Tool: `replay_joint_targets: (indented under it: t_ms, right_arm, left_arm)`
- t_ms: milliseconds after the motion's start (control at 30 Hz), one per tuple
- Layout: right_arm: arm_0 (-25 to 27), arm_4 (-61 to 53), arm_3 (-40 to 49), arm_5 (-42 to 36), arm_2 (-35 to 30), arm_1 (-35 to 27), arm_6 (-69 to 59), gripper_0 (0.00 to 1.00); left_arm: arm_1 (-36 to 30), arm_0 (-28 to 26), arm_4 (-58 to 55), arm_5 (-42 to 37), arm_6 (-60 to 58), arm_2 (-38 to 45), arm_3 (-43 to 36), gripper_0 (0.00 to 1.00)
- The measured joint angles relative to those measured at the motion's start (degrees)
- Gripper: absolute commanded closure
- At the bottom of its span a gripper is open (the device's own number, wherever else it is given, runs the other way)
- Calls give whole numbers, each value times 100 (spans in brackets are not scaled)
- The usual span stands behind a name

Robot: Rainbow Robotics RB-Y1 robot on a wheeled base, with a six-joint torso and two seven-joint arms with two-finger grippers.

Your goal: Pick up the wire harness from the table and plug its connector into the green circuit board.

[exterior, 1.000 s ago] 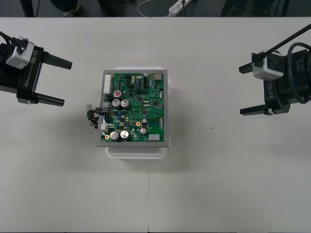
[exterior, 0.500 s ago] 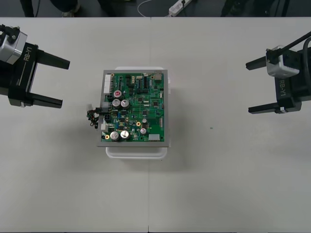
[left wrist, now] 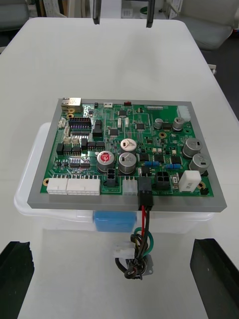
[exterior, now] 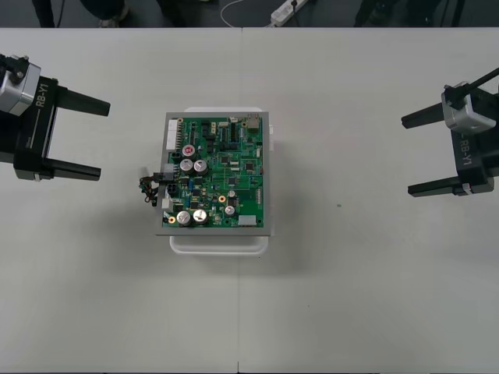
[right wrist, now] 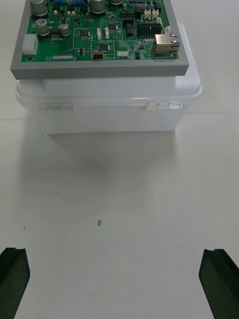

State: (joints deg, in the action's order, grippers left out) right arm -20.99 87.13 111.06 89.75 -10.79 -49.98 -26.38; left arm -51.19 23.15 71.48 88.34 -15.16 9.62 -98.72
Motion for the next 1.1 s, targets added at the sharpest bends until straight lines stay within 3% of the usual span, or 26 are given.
replay_joint_targets:
  t_ms: [667, 867, 1100]
  right_arm:
    - [300, 9, 193, 0, -149, -31, 124, 0]
    - [315, 58, 190, 0, -149, -34, 1008, 0]
    - [318, 58, 186, 0, -150, -36, 1026, 0]
  left_arm:
    - [410, -2, 671, 0, -17, 246, -46, 7]
    - [473, -5, 748, 1, -17, 261, -47, 7]
    - [658, -7, 1030, 1, -17, 390, -48, 7]
